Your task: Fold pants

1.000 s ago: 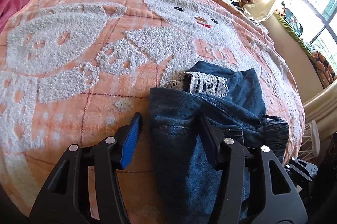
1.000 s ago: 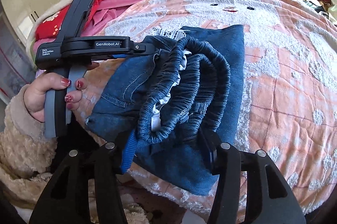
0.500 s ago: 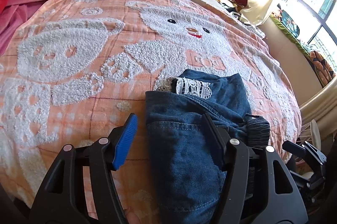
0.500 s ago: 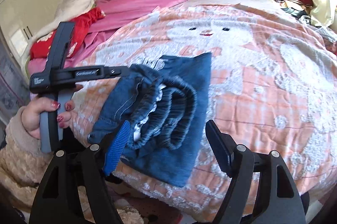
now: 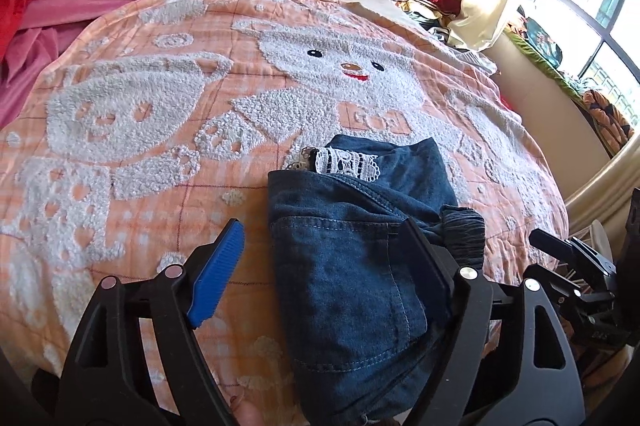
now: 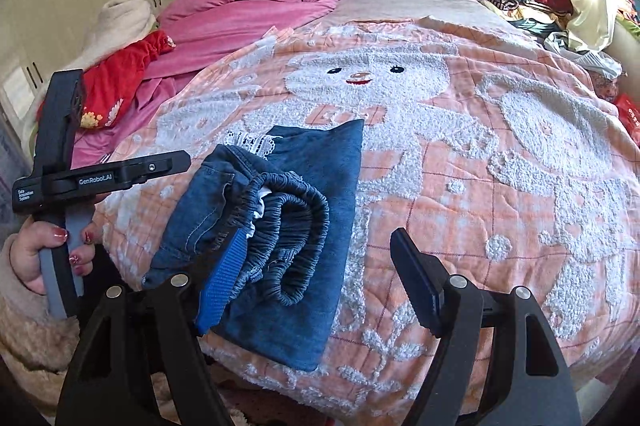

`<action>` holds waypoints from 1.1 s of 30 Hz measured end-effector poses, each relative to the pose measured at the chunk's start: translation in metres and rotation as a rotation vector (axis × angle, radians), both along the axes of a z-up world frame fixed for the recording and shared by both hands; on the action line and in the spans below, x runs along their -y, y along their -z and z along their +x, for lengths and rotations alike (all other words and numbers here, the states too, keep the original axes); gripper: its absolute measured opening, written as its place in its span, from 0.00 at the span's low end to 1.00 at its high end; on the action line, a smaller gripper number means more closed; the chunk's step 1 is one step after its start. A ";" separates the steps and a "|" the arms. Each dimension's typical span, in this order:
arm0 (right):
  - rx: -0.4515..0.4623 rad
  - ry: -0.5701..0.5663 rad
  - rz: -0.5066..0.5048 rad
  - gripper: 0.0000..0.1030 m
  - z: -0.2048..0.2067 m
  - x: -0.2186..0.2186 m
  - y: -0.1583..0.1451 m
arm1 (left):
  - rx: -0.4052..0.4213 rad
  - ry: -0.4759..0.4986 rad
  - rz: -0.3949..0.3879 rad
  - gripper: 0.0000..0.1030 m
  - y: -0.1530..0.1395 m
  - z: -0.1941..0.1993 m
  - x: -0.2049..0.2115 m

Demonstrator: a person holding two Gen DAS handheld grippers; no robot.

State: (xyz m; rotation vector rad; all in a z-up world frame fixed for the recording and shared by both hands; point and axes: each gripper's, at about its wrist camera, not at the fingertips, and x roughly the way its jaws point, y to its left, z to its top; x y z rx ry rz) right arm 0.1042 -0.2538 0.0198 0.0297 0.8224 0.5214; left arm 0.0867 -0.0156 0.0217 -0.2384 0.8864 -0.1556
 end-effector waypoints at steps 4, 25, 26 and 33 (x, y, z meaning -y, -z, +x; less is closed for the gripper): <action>-0.018 0.003 -0.006 0.71 0.006 -0.001 0.007 | -0.006 0.003 0.005 0.73 0.004 -0.004 0.002; -0.184 -0.087 0.084 0.72 0.037 -0.022 0.059 | -0.121 0.032 -0.157 0.76 0.058 0.003 0.000; -0.188 -0.096 0.098 0.72 0.039 -0.023 0.061 | -0.121 0.036 -0.162 0.76 0.059 0.004 0.001; -0.186 -0.161 0.172 0.52 0.049 -0.035 0.060 | -0.118 0.053 -0.209 0.56 0.052 0.014 0.009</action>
